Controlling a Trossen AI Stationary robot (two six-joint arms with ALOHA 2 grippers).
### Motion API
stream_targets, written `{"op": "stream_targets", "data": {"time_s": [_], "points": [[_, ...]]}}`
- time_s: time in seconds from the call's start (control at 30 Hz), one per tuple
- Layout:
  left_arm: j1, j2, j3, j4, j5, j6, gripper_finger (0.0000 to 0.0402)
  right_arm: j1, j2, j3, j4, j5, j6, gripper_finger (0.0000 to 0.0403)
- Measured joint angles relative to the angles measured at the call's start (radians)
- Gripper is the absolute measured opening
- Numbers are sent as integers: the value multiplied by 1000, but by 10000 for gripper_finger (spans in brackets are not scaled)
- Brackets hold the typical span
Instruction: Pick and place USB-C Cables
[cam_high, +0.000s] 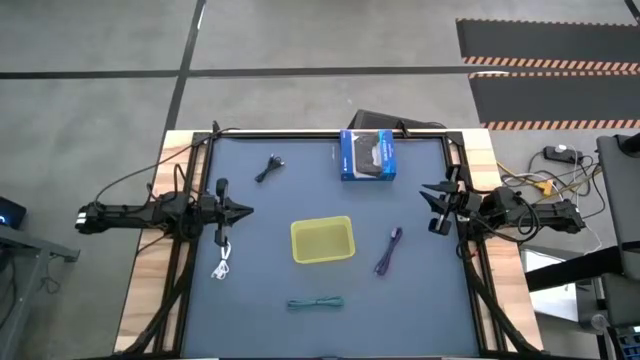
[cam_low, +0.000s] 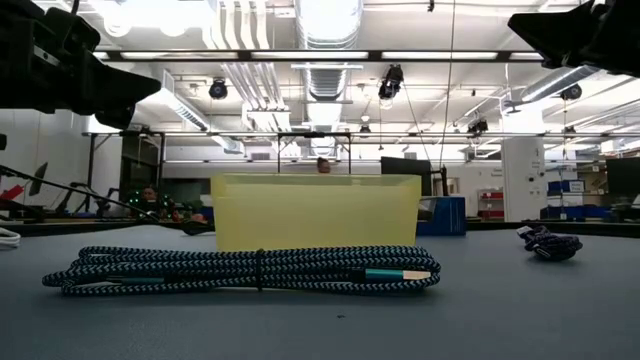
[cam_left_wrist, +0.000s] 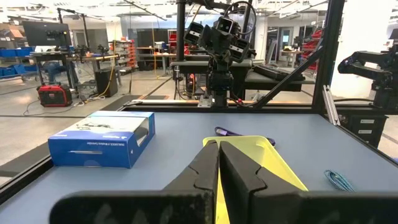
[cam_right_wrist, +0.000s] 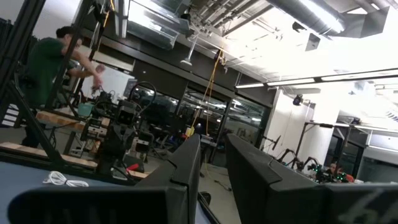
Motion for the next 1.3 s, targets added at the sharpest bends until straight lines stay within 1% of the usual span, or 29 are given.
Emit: {"op": "stream_targets", "data": {"time_s": [0.47, 0.5, 0.57, 0.63, 0.7, 0.77, 0.87, 1.07, 1.17, 1.3], "points": [[0, 0, 0, 0, -9, 0, 0, 0, 0, 0, 2, -1, 4, 68], [0, 0, 0, 1, -15, 0, 0, 0, 0, 0, 2, -2, 53, 68], [0, 0, 0, 12, -16, 0, 0, 0, 0, 0, 2, -2, 229, 68], [0, 0, 0, 31, -16, -44, 0, 0, 0, 0, 5, -2, 356, 68], [0, 0, 0, 56, -16, -115, 0, 0, 0, 0, 7, -1, 426, 68], [0, 0, 0, 103, -16, -129, 0, 0, 0, 0, 2, -1, 467, 68], [0, 2, 0, 162, -15, -132, 0, 0, 0, 0, 2, -1, 491, 68], [-1, 2, 0, 298, -15, -134, 0, 0, 0, 0, 2, -1, 489, 68], [0, 2, 0, 316, -15, -182, 0, 0, 0, 0, 2, -1, 490, 68], [0, 1, 0, 341, -16, -184, 0, 0, 0, 0, 1, -1, 490, 68]]}}
